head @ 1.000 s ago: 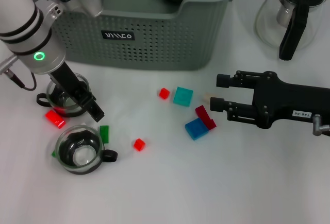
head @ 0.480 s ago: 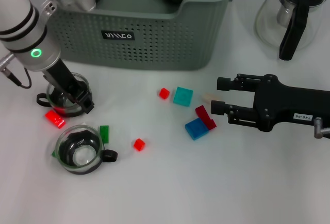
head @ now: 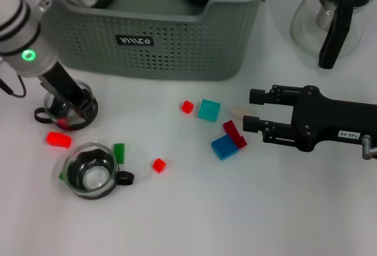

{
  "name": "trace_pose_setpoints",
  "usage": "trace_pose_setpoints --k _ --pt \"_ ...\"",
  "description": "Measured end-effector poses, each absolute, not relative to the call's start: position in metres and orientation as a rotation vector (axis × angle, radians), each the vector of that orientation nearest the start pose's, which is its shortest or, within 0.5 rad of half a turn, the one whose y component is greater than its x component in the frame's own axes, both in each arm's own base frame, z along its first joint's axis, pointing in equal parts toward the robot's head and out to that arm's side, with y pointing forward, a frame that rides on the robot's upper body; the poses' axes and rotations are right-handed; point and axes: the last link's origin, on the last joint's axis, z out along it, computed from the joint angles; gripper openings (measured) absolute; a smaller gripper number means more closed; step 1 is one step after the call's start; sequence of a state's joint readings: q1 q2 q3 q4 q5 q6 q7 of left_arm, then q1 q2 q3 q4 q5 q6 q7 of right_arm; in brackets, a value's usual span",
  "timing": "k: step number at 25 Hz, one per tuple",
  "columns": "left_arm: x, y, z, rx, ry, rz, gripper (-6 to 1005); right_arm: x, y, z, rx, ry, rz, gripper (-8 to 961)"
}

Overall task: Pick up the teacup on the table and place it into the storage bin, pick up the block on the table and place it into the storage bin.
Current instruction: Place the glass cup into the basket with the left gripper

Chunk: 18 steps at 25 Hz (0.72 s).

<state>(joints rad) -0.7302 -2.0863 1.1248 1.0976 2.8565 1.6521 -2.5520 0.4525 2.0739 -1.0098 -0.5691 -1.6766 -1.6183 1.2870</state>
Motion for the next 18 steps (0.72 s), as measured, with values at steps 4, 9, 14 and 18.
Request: trace_pose_setpoints --k 4,9,14,18 --pt "-0.227 0.364 0.04 -2.421 -1.263 0.651 61 0.244 0.294 -0.03 -2.835 0.56 0.958 641" --pt "-0.235 0.359 0.064 -2.425 -1.317 0.557 44 0.245 0.294 -0.03 -2.833 0.563 0.957 641" --pt "-0.245 0.345 0.081 -2.523 -1.373 0.452 48 0.244 0.295 -0.03 -2.835 0.557 0.956 641" --pt "-0.243 0.329 0.093 -2.783 -1.385 0.058 51 0.243 0.295 -0.03 -2.835 0.555 0.957 641"
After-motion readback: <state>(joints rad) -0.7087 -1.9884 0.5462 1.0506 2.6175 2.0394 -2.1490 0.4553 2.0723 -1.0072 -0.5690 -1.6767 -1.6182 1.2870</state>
